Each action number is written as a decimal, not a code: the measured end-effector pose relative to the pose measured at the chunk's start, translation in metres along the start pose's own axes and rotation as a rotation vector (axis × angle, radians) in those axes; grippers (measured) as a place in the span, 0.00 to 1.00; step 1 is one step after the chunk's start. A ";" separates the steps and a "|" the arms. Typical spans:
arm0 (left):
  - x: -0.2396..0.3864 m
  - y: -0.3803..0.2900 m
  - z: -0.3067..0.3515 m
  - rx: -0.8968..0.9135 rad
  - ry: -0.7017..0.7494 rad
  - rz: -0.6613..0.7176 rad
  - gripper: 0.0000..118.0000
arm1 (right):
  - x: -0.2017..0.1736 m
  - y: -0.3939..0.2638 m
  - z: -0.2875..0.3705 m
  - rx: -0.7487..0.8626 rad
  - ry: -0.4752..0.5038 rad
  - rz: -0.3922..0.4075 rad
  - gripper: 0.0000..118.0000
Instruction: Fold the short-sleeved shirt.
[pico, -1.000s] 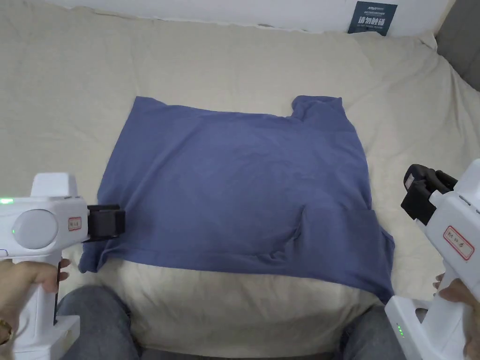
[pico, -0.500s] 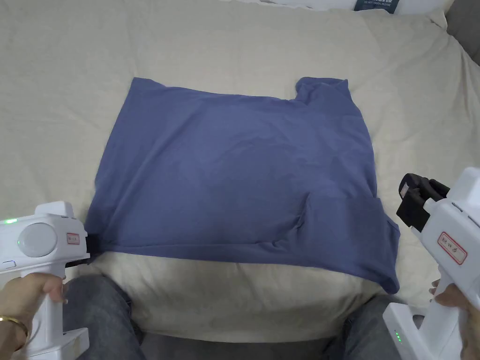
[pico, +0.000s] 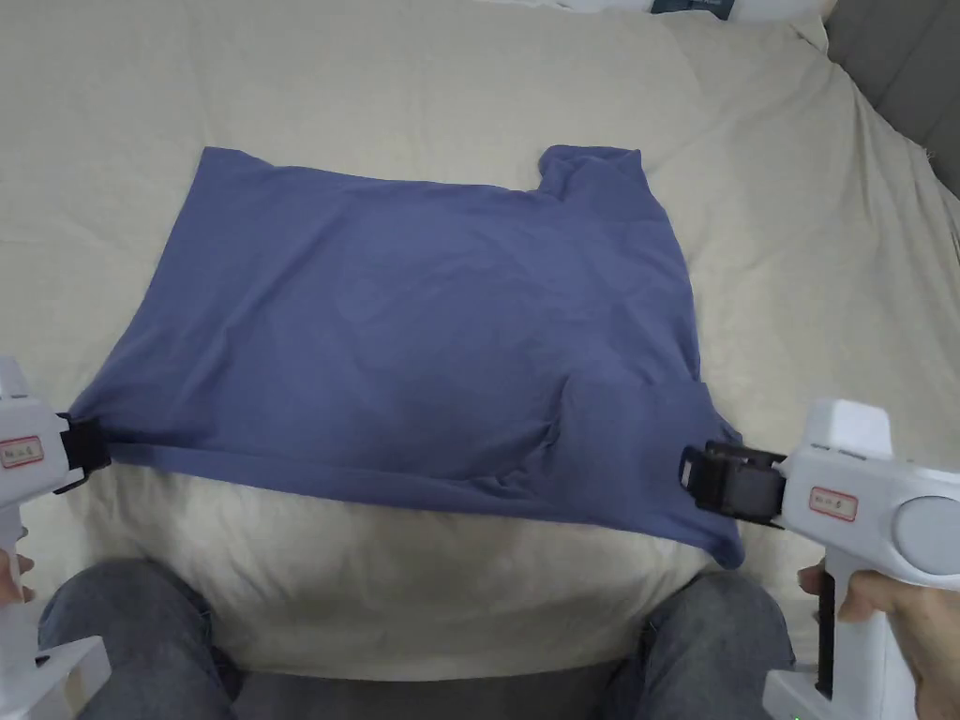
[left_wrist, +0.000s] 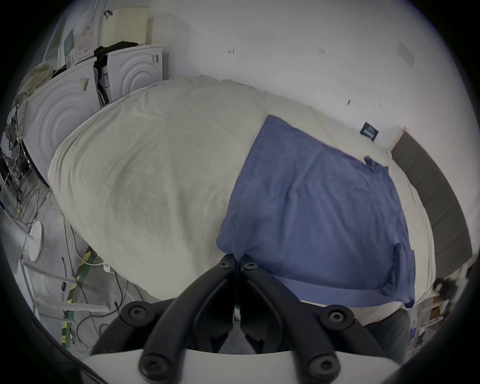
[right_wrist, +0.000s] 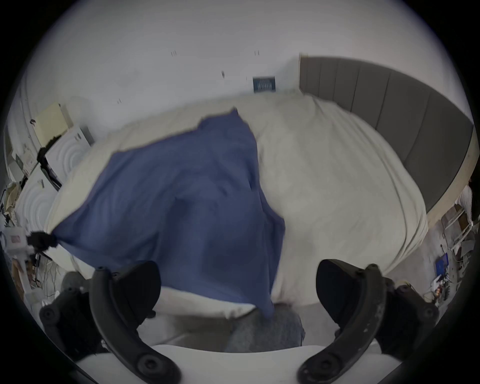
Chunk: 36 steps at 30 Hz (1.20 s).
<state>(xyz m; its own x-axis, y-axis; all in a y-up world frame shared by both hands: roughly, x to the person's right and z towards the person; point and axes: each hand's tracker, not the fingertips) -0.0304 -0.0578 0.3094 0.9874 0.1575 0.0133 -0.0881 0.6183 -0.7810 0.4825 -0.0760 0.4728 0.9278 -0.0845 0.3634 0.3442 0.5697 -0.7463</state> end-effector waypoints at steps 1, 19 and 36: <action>0.001 0.001 0.003 0.010 -0.004 0.007 0.02 | 0.001 -0.005 -0.008 -0.048 -0.016 0.013 1.00; 0.003 0.031 0.005 0.028 -0.007 0.095 0.02 | 0.016 0.039 0.011 -0.055 0.056 0.034 0.04; 0.070 0.189 -0.130 0.070 0.045 0.057 0.02 | -0.017 0.238 -0.111 -0.030 -0.140 -0.011 0.04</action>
<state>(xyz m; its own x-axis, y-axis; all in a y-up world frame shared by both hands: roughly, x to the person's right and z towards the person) 0.0391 -0.0295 0.0818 0.9853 0.1604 -0.0594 -0.1521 0.6621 -0.7339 0.5647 -0.0300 0.2272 0.8956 0.0252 0.4441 0.3602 0.5446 -0.7574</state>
